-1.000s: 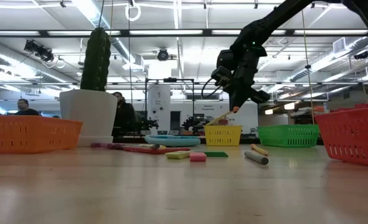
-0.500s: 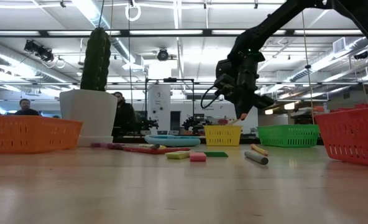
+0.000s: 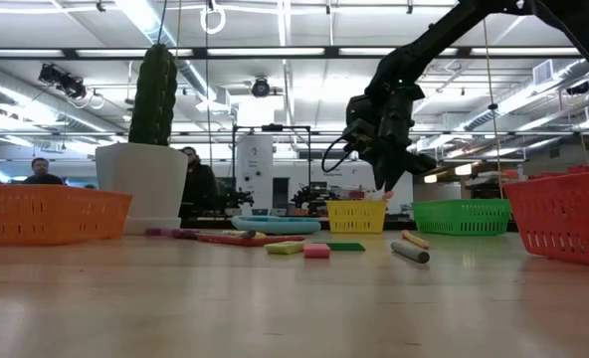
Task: Sort crayons/erasers/pens/pencils in bins
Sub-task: Put the left yellow pencil into the yellow bin, then put the yellow eraser into the orange bin
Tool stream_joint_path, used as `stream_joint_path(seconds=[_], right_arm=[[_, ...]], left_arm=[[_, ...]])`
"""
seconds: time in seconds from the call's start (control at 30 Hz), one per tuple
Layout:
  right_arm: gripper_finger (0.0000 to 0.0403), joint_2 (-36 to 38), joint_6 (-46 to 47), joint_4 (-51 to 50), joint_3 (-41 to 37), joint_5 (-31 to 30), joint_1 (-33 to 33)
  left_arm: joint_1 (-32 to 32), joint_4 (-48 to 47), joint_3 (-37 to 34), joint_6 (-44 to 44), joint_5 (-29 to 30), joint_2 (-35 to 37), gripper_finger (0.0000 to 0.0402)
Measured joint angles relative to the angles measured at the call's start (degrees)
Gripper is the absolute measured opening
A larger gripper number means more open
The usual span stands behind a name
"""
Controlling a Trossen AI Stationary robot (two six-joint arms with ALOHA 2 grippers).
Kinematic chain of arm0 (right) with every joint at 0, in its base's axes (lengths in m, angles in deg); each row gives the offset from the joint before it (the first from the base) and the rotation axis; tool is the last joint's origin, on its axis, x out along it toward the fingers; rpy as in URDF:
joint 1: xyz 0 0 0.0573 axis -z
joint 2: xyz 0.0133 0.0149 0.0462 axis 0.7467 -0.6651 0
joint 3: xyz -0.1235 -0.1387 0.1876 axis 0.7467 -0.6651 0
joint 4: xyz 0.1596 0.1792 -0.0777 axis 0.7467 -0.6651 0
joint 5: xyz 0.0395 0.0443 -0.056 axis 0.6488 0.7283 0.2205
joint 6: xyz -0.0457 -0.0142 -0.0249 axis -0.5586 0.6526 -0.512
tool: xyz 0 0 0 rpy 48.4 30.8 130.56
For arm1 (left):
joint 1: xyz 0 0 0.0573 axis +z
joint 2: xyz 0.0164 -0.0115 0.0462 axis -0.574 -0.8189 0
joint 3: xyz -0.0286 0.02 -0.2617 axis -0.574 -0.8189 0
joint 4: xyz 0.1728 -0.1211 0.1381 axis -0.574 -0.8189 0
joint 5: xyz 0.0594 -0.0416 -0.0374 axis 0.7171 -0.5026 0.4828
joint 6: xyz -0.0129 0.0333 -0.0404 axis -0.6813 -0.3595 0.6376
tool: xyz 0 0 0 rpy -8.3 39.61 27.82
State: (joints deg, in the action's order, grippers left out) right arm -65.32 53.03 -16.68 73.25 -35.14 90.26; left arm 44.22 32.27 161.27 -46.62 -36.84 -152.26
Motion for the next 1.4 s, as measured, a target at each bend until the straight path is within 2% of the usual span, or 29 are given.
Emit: stream_joint_path(seconds=[0.23, 0.43, 0.67, 0.9, 1.2, 1.27, 1.4], right_arm=[[0.0083, 0.00, -0.02, 0.69, -0.04, 0.00, 0.00], [0.0083, 2.20, -1.43, 0.17, -0.09, 1.03, -0.09], [0.0083, 11.85, -1.74, 0.00, -0.11, -1.46, -0.87], [0.0083, 23.97, -1.53, -1.30, -0.09, -6.17, -5.67], [0.0083, 35.04, 0.97, -2.20, -0.09, -12.72, -11.58], [0.0083, 36.62, 0.20, -2.24, -0.09, -13.35, -12.76], [0.0083, 38.92, -3.41, -3.05, -0.09, -13.78, -14.96]], left_arm=[[-0.01, -1.62, 0.06, 0.95, -0.02, -1.00, 0.0012], [0.00, -8.99, 0.01, 4.50, -0.02, -3.90, 0.0019], [-0.03, -12.85, -0.03, 12.02, -0.03, -11.16, 0.0070], [-0.48, -11.84, -0.01, 12.47, -0.87, -20.49, 0.0129], [-0.41, -18.21, -0.01, 20.87, -4.04, -33.09, 0.0161], [-1.07, -17.92, -0.01, 16.71, -5.11, -35.49, 0.0162], [-3.01, -18.01, -0.01, 0.60, -4.80, -39.45, 0.0157]])
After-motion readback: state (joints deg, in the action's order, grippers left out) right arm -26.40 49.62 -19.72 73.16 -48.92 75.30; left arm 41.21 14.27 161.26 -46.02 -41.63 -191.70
